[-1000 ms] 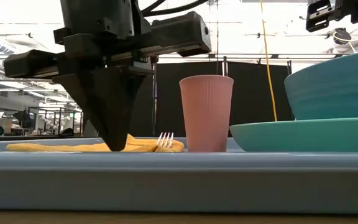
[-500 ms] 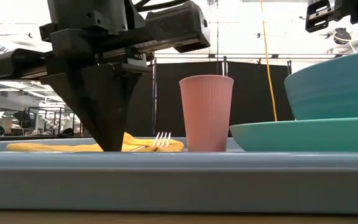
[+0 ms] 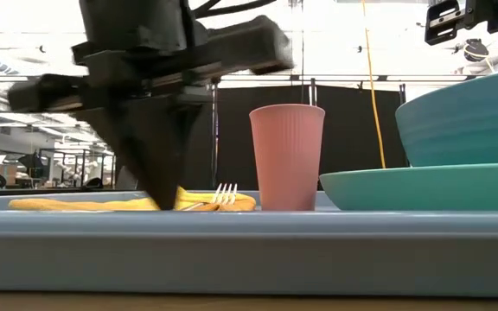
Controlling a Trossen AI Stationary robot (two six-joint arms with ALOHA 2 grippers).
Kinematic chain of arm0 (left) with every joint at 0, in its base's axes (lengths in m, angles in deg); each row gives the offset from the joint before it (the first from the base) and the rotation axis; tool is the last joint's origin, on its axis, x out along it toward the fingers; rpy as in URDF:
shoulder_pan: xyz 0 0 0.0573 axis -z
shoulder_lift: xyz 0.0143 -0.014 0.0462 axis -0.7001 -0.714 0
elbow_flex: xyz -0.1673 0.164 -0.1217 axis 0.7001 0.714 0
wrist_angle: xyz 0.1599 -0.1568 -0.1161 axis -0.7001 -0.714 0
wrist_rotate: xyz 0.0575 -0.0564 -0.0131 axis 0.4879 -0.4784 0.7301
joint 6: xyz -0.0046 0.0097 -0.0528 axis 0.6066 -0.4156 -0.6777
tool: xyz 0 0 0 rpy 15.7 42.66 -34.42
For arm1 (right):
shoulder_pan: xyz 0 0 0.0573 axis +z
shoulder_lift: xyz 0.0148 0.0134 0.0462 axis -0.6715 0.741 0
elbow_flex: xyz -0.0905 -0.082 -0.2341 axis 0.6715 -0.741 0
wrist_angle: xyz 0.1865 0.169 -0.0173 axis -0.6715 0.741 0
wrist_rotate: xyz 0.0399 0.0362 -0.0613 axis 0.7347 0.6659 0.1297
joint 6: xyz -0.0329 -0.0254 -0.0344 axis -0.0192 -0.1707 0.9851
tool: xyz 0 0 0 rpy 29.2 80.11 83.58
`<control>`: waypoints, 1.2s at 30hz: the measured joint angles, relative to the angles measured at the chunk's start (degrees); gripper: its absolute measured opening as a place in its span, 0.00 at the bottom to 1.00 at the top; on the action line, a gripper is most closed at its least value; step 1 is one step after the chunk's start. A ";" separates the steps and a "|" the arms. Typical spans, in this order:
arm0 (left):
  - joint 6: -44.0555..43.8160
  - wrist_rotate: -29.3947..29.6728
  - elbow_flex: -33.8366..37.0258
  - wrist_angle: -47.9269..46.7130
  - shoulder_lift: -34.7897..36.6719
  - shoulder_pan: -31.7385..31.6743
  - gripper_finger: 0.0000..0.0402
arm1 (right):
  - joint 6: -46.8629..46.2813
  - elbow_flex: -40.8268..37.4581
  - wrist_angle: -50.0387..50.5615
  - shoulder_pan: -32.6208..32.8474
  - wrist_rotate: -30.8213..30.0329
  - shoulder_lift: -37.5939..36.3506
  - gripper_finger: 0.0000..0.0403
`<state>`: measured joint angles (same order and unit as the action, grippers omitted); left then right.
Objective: Set up tray
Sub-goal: Put the orange fork on the yellow napkin
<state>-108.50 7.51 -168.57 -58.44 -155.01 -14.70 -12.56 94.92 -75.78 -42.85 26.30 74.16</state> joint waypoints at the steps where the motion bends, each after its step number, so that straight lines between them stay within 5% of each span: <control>1: -0.55 -0.52 0.00 -1.40 0.00 0.14 0.01 | 0.00 0.00 0.00 0.00 0.00 0.00 0.00; 36: 4.42 0.84 0.00 -0.13 -0.32 -0.42 0.02 | 0.20 0.00 0.02 0.00 0.00 0.00 0.00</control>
<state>-104.08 8.34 -168.57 -58.58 -155.33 -15.12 -12.36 94.92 -75.76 -42.85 26.30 74.16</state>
